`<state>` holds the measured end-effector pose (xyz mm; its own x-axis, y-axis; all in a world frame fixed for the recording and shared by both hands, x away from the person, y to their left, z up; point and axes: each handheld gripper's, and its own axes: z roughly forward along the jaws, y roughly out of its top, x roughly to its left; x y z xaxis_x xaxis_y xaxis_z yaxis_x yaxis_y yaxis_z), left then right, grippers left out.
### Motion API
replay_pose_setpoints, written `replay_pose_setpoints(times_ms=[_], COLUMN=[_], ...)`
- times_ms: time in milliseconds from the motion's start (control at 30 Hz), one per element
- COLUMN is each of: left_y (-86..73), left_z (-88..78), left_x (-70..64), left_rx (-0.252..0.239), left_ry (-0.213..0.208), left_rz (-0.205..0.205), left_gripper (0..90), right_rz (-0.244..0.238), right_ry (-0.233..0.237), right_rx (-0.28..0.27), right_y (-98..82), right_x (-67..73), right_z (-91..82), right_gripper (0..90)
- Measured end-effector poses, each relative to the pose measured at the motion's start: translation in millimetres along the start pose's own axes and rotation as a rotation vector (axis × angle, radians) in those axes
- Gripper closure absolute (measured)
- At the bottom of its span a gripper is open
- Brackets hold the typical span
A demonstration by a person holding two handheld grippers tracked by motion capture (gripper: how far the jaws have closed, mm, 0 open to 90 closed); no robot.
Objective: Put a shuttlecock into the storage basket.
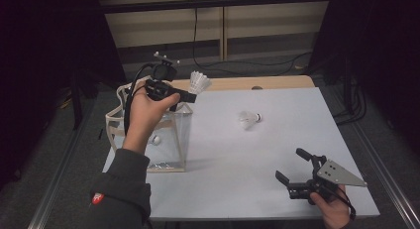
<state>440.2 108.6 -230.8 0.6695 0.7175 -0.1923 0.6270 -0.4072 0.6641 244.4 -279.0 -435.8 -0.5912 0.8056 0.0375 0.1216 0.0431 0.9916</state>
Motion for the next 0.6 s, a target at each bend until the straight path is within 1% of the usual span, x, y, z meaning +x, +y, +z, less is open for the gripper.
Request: replay_pose_setpoints(times_ms=[100, 167, 267, 367, 400, 600], left_y=[-0.5, -0.5, -0.1, 0.4, 0.5, 1.0], left_z=[-0.3, -0.8, -1.5, -2.3, -2.5, -4.6], left_x=[0.9, 2.2, 2.1, 2.4, 2.3, 4.9], left_rx=[0.002, 0.007, 0.002, 0.008, 0.0, -0.001], left_ry=[0.009, 0.008, 0.009, 0.012, 0.013, 0.017], left_rz=[-0.005, 0.0, -0.008, 0.002, -0.006, -0.015], left_gripper=[65.7, 65.7, 65.7, 65.7, 65.7, 65.7], right_rz=[0.0, -0.001, -0.002, -0.001, -0.001, -0.002], right_ry=[0.0, 0.001, 0.001, 0.001, 0.001, 0.001], right_rx=[0.001, 0.001, 0.0, 0.001, 0.001, 0.001], right_y=[0.0, 0.1, 0.2, 0.0, 0.1, 0.2], right_x=[0.0, 0.1, 0.1, 0.2, 0.2, 0.1], right_z=[0.1, 0.0, 0.0, 0.1, 0.1, -0.1], right_gripper=[0.3, 0.3, 0.3, 0.3, 0.3, 0.3])
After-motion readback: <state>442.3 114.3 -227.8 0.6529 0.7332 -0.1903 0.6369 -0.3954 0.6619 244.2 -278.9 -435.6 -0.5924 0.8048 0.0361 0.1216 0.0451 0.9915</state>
